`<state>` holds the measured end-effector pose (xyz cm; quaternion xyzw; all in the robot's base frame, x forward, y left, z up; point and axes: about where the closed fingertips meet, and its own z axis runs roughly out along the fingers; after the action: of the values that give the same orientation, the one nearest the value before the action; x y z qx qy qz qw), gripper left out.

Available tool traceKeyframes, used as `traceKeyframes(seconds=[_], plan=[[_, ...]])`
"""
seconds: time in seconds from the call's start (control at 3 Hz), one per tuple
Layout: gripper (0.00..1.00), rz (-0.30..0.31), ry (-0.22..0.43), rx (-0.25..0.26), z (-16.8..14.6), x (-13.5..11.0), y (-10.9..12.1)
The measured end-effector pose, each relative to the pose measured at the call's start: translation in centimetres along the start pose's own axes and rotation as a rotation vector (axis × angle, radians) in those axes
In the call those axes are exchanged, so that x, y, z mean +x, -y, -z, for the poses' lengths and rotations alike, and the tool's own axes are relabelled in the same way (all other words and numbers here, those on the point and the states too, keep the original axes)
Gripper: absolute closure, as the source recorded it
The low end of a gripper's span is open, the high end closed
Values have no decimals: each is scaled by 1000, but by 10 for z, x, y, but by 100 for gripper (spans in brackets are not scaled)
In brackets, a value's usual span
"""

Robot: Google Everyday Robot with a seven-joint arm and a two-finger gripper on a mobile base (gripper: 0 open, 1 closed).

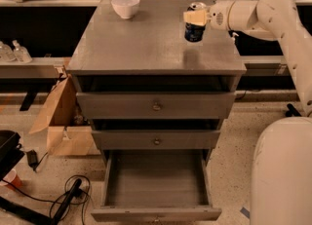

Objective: Pick pepsi can from bottom drawer and place on counter

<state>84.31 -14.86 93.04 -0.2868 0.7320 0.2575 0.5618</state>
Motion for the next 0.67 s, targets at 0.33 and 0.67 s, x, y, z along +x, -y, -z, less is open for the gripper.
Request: traceKeyframes(seconds=[0.33,0.67], plan=[[51,-1,-2,-4,-3,1,-1],[28,-3,-3,-9,-6,2,-3]])
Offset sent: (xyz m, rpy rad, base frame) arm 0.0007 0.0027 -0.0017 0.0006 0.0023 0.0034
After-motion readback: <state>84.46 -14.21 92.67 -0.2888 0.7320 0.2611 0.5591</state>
